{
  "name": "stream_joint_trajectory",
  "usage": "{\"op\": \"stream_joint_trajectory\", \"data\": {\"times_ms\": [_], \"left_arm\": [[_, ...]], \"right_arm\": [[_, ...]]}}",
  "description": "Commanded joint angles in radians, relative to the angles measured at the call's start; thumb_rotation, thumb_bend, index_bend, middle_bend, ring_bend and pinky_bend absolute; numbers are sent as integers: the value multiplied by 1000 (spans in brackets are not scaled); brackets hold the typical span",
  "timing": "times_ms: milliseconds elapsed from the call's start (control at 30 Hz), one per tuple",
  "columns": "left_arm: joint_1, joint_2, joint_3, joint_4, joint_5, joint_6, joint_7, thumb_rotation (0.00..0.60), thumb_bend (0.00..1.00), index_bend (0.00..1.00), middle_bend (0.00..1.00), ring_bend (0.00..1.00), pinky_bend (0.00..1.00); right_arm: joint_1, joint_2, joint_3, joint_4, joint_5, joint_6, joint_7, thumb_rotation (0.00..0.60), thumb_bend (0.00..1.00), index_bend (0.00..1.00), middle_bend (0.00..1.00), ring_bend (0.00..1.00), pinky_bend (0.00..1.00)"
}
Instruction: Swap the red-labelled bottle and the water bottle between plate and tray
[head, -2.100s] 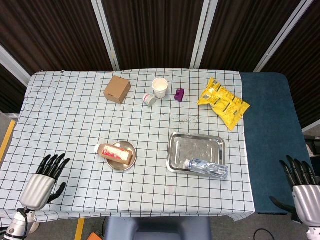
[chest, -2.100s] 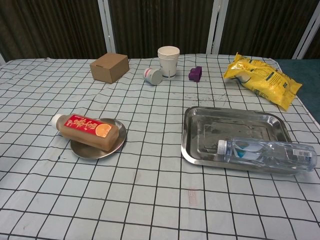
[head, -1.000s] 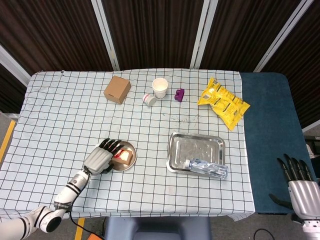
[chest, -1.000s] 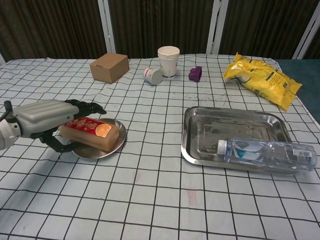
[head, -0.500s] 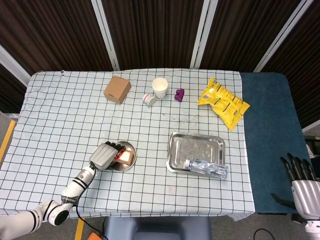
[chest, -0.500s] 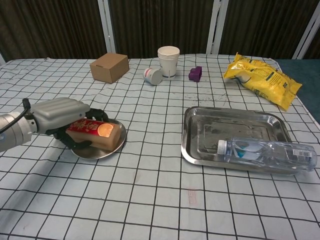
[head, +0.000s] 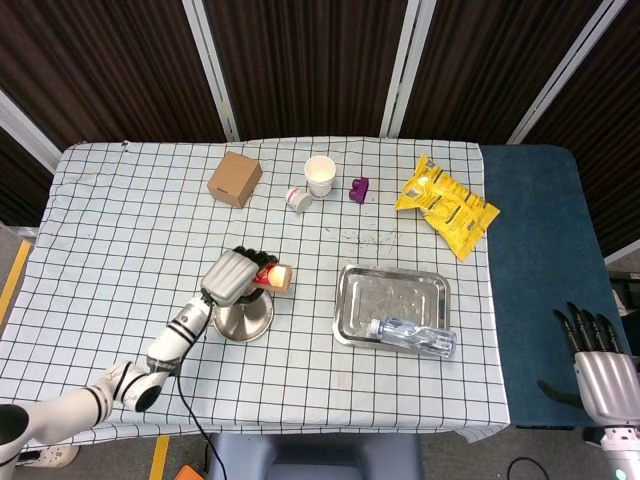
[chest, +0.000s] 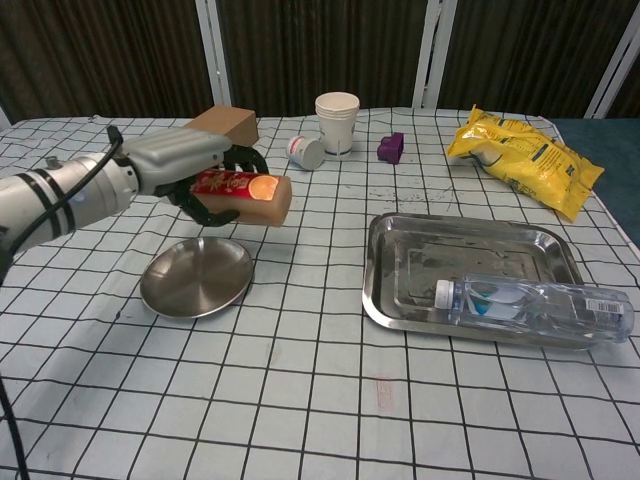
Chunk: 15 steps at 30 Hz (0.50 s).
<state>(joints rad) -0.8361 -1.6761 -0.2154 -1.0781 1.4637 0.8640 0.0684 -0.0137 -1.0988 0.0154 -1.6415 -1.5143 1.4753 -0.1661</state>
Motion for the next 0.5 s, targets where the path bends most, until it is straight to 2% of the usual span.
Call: {"op": "stream_joint_trajectory", "data": {"times_ms": [33, 167, 233, 400, 500], "left_arm": [[-144, -159, -39, 288, 5, -76, -170, 600, 492, 785, 791, 618, 611], [-211, -255, -18, 491, 34, -82, -276, 600, 487, 742, 755, 587, 561], [-228, -293, -4, 573, 41, -85, -320, 600, 478, 644, 676, 523, 499], [-238, -346, 34, 674, 47, -116, -397, 600, 456, 230, 316, 236, 320], [-239, -355, 45, 688, 39, -142, -403, 600, 423, 33, 94, 92, 255]], "right_arm": [[13, -2, 13, 2, 26, -21, 7, 600, 203, 0, 0, 0, 0], [22, 3, 19, 7, 46, -39, 23, 600, 203, 0, 0, 0, 0], [24, 7, 23, 10, 62, -47, 33, 600, 203, 0, 0, 0, 0], [22, 17, 22, 11, 62, -42, 50, 600, 203, 0, 0, 0, 0], [19, 21, 18, 7, 52, -33, 58, 600, 202, 0, 0, 0, 0]]}}
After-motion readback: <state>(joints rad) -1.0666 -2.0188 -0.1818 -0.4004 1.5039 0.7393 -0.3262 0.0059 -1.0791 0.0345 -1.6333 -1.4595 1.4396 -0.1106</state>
